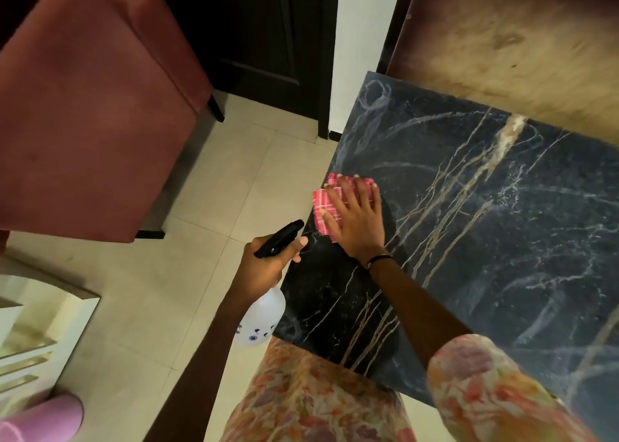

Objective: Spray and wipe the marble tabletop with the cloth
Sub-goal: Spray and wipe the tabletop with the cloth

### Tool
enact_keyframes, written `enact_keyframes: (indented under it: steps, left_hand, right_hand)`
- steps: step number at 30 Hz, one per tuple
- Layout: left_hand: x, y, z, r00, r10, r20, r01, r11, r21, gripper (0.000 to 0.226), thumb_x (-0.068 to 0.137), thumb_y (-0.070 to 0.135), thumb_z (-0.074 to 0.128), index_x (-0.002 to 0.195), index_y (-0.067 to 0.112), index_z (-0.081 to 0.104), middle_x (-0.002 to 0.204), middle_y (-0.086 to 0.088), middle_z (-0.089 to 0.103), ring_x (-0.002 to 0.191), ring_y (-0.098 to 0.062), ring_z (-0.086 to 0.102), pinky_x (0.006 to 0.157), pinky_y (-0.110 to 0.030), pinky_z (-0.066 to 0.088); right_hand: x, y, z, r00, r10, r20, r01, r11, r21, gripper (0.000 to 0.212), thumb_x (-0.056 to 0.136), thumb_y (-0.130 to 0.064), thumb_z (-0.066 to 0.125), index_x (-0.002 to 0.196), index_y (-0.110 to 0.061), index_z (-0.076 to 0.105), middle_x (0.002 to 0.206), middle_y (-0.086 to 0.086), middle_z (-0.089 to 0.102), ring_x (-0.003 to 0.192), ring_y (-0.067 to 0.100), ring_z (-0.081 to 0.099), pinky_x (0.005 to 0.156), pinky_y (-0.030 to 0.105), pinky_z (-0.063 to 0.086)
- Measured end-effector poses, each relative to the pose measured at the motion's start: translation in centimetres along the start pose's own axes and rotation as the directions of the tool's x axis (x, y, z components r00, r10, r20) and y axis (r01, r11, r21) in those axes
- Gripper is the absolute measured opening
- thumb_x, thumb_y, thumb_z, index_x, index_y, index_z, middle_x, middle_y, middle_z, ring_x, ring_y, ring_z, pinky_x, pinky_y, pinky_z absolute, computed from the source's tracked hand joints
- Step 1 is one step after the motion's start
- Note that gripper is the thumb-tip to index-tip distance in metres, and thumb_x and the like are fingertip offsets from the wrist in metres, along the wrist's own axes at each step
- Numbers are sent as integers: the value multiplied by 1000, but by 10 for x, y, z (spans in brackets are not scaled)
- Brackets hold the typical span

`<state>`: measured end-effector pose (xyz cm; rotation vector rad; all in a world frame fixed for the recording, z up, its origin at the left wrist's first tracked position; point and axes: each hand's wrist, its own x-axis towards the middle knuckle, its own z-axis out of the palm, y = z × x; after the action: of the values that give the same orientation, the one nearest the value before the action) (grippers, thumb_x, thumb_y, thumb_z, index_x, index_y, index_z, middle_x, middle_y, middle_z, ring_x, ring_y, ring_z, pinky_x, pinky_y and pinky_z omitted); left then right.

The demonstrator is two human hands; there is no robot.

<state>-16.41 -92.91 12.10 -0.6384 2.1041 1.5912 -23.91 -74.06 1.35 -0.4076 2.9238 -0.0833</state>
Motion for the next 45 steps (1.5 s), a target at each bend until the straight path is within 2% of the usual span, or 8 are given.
enact_keyframes:
  steps: [6,8,19,26,28,31,39,45]
  left_hand:
    - [10,10,4,1000,-9,2,9,1000,-16,53,73,46,72,81,-5,62,51,-22,43,32,-15,32,43,-26,31]
    - [13,14,7,1000,17,25,-17,1000,-16,50,75,46,71,82,-3,64,63,-32,55,31,-15,33,41,-24,32]
    - [34,41,23,997,57,48,-56,998,-35,32,81,38,68,75,7,68,83,-22,70,30,-11,36,38,-21,31]
    - [45,58,36,998,52,42,-50,997,-52,37,81,36,69,75,0,64,49,-13,57,28,-9,34,38,-20,30]
    - [49,62,39,997,66,49,-63,996,-55,41,81,38,69,78,-2,64,59,-23,61,28,-10,34,38,-21,30]
    - [55,68,42,993,94,68,-91,994,-54,33,83,39,66,77,7,68,85,-21,71,29,-9,36,38,-21,30]
    - [72,83,47,989,138,50,-135,989,-58,30,85,38,65,78,9,68,83,-14,72,29,-8,38,37,-20,33]
    - [80,87,55,988,150,20,-148,986,-79,37,82,37,68,78,1,66,65,-19,61,28,-9,36,36,-19,33]
  right_hand:
    - [-47,-25,11,954,-298,27,297,954,40,59,96,-58,24,145,-26,33,155,9,32,145,33,21,116,59,14]
    - [-68,1,16,929,-368,41,368,930,11,60,96,-61,22,147,-30,28,156,6,28,146,31,18,117,58,14]
    - [26,37,-13,995,100,16,-100,994,34,64,94,-61,16,149,-30,23,157,8,27,145,34,21,115,60,17]
    - [-9,4,-4,977,-215,-3,214,975,61,61,97,-57,8,144,-26,31,152,7,36,144,32,24,115,57,14]
    - [-29,27,2,960,-280,-23,280,959,33,58,97,-61,16,144,-30,29,153,4,34,144,29,23,114,55,15]
    - [-26,72,1,983,-179,-45,179,984,-5,60,96,-62,19,147,-32,25,156,5,29,146,27,18,116,55,17]
    - [78,60,-25,974,213,-74,-206,975,83,62,95,-59,15,145,-26,34,152,10,35,141,36,29,115,60,16]
    - [55,23,-15,996,-39,-79,46,995,85,61,95,-51,10,146,-22,28,152,11,35,143,35,24,114,58,19]
